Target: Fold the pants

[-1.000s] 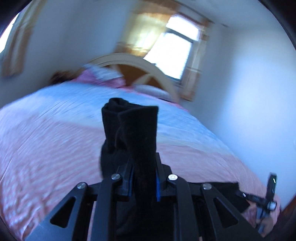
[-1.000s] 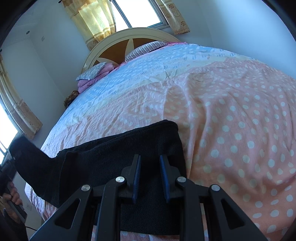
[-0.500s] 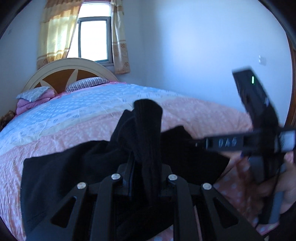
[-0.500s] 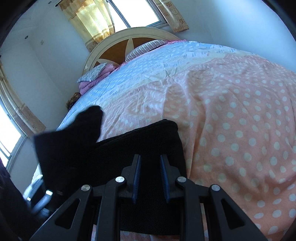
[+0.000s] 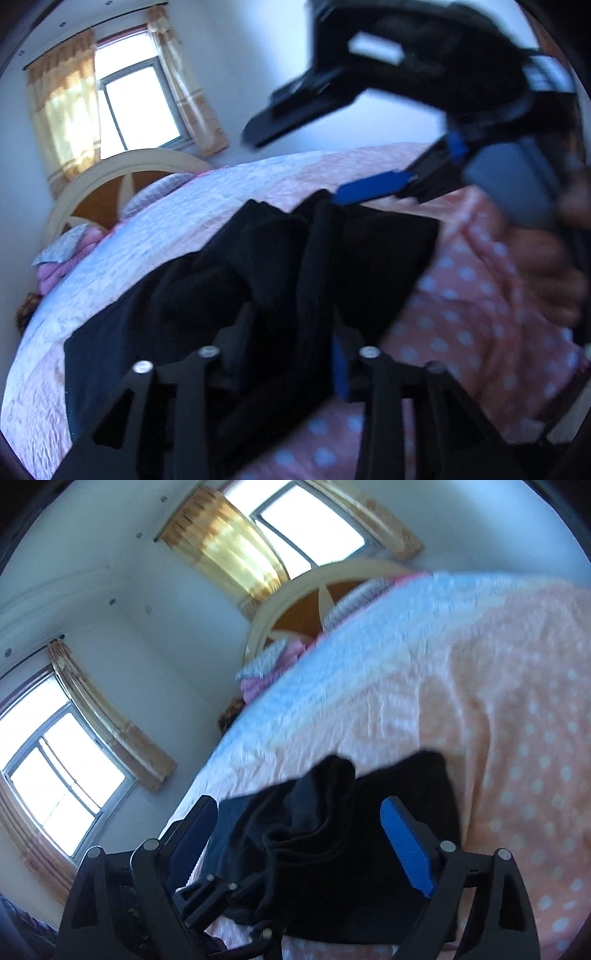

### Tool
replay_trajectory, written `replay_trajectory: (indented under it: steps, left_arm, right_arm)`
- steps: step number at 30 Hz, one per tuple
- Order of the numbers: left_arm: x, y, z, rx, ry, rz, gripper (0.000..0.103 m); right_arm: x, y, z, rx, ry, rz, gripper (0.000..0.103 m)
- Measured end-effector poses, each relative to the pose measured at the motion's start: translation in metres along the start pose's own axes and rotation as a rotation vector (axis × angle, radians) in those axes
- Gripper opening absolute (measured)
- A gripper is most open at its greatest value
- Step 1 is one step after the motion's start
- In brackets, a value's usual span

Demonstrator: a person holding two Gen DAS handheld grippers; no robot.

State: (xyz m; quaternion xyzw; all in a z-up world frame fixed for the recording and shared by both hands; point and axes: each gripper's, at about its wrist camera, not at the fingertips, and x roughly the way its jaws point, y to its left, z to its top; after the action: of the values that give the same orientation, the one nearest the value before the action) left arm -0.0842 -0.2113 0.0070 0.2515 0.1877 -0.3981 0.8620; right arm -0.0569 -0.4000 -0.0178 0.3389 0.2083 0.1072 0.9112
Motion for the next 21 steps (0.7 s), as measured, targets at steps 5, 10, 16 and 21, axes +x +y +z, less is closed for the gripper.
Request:
replay_trajectory:
  steps: [5, 10, 16, 21]
  left_arm:
    - [-0.036, 0.034, -0.011, -0.128, -0.010, -0.133, 0.057]
    - [-0.070, 0.106, -0.022, -0.344, -0.053, -0.015, 0.059]
    - [-0.076, 0.185, -0.055, -0.643, 0.006, 0.203, 0.067]
    - [-0.073, 0.195, -0.081, -0.729, 0.067, 0.226, 0.067]
  right_arm:
    - [0.014, 0.001, -0.006, 0.001, 0.058, 0.017, 0.091]
    - [0.032, 0.008, -0.015, -0.081, 0.124, -0.105, 0.090]
    - [0.040, 0.015, -0.024, -0.174, 0.172, -0.154, 0.038]
    - [0.044, 0.010, -0.026, -0.170, 0.189, -0.163, 0.039]
